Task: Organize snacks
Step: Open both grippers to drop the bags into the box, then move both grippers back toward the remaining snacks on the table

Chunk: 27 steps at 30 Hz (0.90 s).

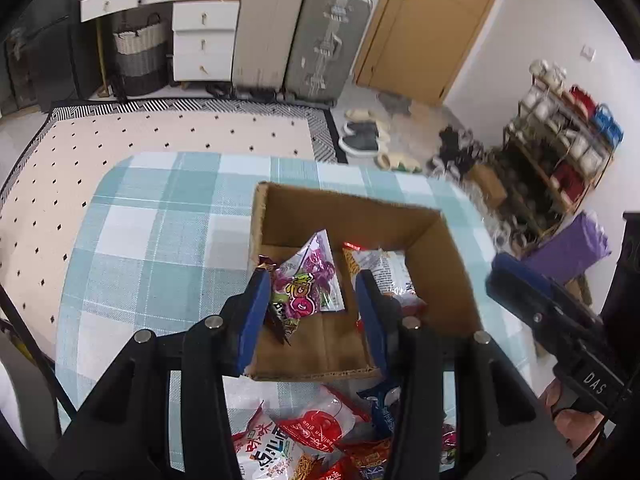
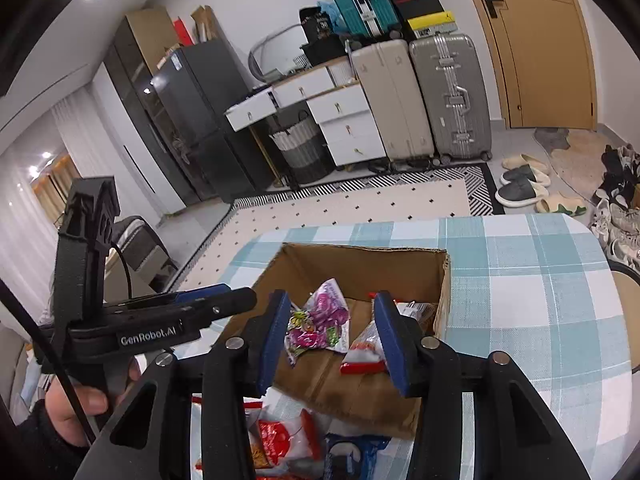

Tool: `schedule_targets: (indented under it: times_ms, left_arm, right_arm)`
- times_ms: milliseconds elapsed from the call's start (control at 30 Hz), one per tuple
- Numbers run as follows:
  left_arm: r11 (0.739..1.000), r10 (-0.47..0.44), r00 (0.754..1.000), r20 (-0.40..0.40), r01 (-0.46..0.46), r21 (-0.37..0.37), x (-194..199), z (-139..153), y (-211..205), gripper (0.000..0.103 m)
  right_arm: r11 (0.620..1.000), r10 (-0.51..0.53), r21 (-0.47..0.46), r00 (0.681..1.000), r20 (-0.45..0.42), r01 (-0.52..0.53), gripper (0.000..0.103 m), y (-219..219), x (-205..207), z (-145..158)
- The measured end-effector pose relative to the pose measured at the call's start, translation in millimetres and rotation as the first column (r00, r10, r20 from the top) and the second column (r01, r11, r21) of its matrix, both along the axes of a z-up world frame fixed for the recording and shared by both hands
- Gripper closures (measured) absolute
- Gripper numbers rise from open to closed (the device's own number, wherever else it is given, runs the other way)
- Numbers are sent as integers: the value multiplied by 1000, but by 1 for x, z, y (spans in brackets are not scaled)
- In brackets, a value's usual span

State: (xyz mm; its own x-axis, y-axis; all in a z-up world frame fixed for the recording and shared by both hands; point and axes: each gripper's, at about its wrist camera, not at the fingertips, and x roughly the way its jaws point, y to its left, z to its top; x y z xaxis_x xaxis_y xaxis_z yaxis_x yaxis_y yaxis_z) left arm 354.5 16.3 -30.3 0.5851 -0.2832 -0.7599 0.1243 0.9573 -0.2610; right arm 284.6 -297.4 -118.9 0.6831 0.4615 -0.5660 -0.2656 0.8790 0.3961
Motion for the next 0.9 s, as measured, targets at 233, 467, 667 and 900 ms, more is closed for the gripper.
schedule_targets:
  times_ms: [233, 467, 667, 900]
  left_arm:
    - [995, 69, 995, 73, -64, -76, -49, 19, 26, 54]
    - [997, 62, 982, 179, -54, -48, -118, 48, 29, 30]
    - [998, 47, 968, 245, -53, 18, -180, 63, 24, 22]
    - [996, 59, 958, 280, -76, 50, -242, 69, 25, 15]
  right_arm:
    - [1000, -3, 25, 997, 82, 1, 49, -4, -53, 15]
    - [999, 31, -26, 993, 114, -28, 46, 5, -112, 14]
    - [1000, 31, -14, 978, 208, -28, 31, 9, -173, 28]
    - [999, 41, -1, 964, 264, -42, 13, 13, -235, 31]
